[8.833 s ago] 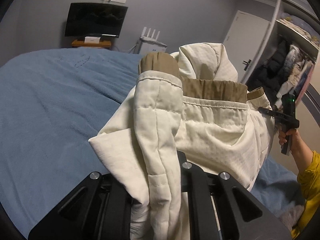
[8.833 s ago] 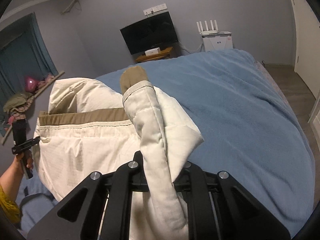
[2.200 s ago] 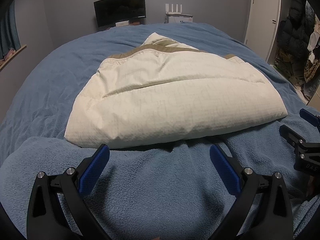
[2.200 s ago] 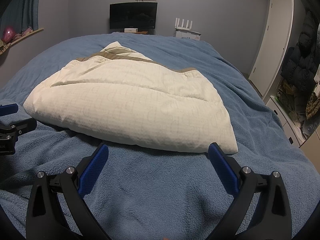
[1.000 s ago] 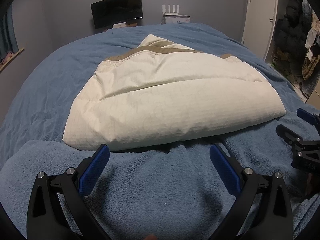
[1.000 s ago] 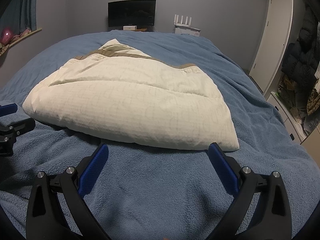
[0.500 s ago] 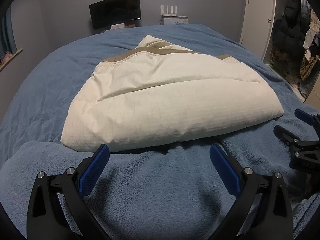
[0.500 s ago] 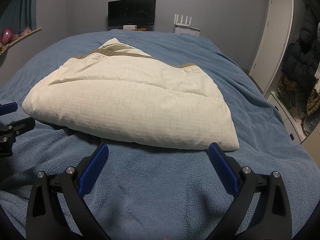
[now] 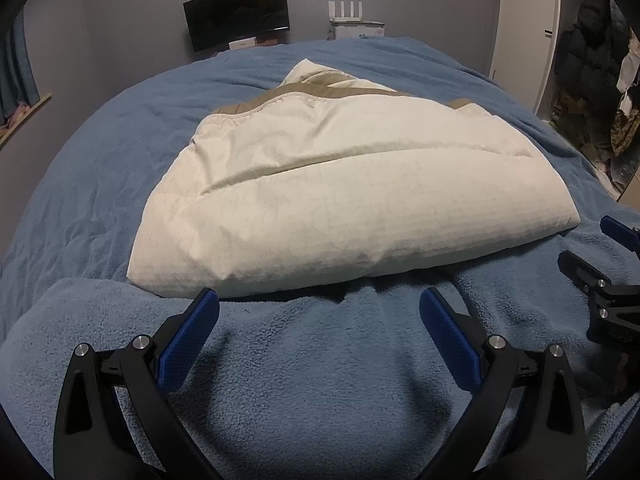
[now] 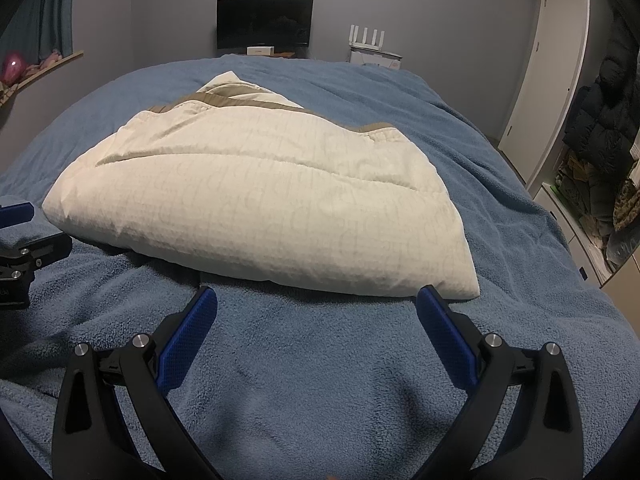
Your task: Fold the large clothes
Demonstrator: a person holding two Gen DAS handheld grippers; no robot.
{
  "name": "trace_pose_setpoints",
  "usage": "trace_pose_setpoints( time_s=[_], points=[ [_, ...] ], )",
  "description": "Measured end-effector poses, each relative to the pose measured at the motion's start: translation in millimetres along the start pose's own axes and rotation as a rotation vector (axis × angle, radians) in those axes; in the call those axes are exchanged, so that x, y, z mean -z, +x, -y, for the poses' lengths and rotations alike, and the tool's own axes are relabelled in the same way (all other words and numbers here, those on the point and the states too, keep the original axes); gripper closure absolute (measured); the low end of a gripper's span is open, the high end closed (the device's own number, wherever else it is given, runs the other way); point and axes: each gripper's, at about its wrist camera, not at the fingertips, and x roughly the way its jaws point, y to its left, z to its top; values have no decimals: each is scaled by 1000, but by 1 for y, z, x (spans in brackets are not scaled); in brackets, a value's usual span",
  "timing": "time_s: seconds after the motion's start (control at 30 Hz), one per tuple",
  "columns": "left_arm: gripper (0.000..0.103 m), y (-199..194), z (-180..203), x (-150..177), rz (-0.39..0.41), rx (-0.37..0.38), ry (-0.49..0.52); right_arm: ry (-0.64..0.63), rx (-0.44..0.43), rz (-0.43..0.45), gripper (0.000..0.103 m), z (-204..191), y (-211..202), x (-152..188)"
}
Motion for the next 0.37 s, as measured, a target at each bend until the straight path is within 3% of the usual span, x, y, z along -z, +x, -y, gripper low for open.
trace_pose_setpoints(
  time_s=[0.37],
  points=[
    [6,2,3,0,-8,6,11,1,0,-1,8,-1,0,0]
  ],
)
